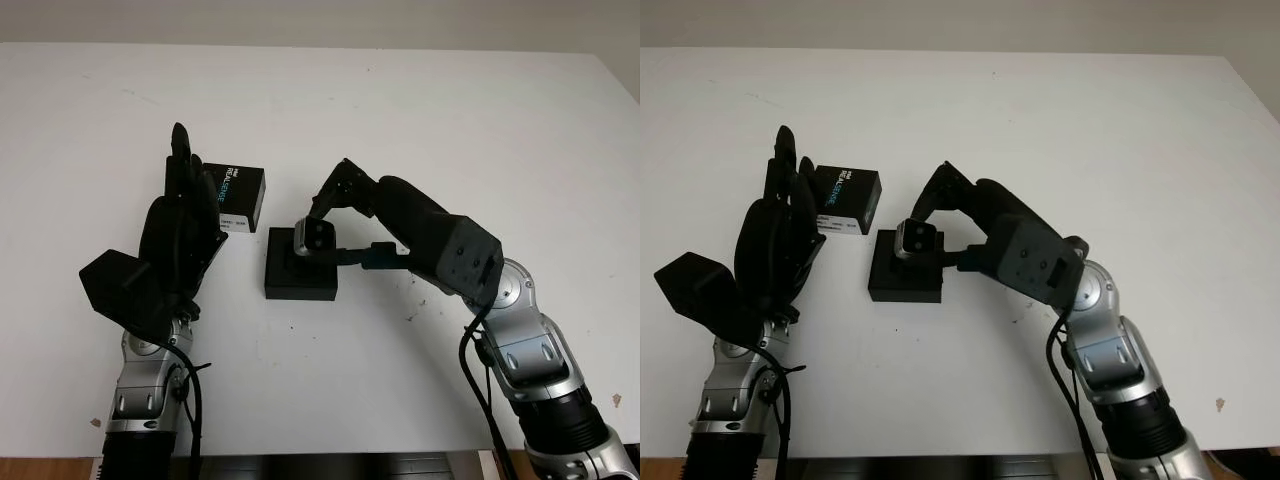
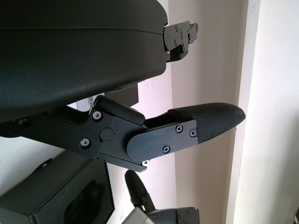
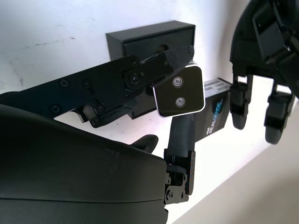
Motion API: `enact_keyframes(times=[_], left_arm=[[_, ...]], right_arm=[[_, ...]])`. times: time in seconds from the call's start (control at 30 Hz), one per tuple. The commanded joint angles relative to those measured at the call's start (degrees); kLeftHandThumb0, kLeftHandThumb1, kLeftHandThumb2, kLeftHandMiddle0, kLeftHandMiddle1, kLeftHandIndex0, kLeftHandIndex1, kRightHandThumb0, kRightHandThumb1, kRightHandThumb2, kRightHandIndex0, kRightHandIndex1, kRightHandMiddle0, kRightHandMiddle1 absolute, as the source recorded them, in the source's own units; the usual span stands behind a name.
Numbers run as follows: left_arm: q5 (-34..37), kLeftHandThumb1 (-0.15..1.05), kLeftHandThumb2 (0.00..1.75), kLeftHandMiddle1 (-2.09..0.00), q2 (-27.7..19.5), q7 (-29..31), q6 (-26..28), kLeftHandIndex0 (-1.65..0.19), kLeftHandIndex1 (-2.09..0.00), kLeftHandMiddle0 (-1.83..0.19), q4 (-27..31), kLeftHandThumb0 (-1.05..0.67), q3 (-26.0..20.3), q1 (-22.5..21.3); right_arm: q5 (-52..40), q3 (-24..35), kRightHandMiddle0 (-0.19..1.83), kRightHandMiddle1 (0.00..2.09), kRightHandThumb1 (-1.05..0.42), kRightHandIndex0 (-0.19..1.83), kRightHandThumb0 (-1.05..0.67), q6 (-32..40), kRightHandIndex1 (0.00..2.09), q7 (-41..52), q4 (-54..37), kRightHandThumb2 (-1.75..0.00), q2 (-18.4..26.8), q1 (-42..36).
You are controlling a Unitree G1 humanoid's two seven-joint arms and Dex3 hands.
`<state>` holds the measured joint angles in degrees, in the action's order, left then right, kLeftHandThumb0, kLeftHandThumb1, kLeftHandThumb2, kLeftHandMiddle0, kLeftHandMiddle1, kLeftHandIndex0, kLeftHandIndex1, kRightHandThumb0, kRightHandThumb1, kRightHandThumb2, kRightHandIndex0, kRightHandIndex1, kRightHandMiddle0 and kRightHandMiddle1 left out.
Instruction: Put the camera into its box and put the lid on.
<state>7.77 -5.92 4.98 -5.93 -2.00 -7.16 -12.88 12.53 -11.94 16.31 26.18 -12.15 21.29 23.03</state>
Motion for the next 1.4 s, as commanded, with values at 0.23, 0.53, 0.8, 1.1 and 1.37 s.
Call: enact_keyframes(times=[0.23, 0.53, 0.8, 1.1, 1.37], left_arm=[[-0.24, 1.05, 0.67, 0.0, 0.75, -0.57, -1.21, 0.19, 0.0, 0.19, -0.6, -0.79, 0.07, -0.48], [-0.36, 1.05, 0.66, 0.0, 0.74, -1.04, -1.07, 0.19, 0.0, 0.19, -0.11, -0.79, 0.06, -0.11], [-0.24, 1.05, 0.66, 0.0, 0.56, -0.83, -1.19, 0.19, 0.0, 0.19, -0.16, -0.79, -0.02, 0.0], [-0.12, 1.05, 0.66, 0.0, 0.75, -0.84, -1.38, 0.19, 0.0, 0.19, -0.46, -0.8, -0.04, -0.05], [-0.03, 1.05, 0.66, 0.0, 0.83, -0.88, -1.31, 0.19, 0.0, 0.19, -0.5, -0.79, 0.0, -0.05]], right_arm=[[2.42, -1.43, 0.24, 1.98, -1.03, 0.26, -0.34, -0.26, 0.4, 1.74, -0.56, -0.05, 1.79, 1.4], [2.27, -2.45, 0.25, 1.99, -1.02, 0.3, -0.31, -0.56, 0.34, 1.25, 2.73, -0.05, -0.14, 2.71], [2.01, -2.92, 0.23, 1.99, -1.03, 0.29, -0.34, -1.14, 0.34, 0.12, 5.23, -0.06, -2.29, 3.45], [2.59, -3.41, 0.21, 2.03, -1.05, 0.28, -0.35, -1.41, 0.35, -0.5, 6.2, -0.07, -2.87, 3.78], [2.84, -3.45, 0.18, 2.03, -1.05, 0.26, -0.34, -0.83, 0.35, -0.35, 5.99, -0.08, -2.75, 3.75]])
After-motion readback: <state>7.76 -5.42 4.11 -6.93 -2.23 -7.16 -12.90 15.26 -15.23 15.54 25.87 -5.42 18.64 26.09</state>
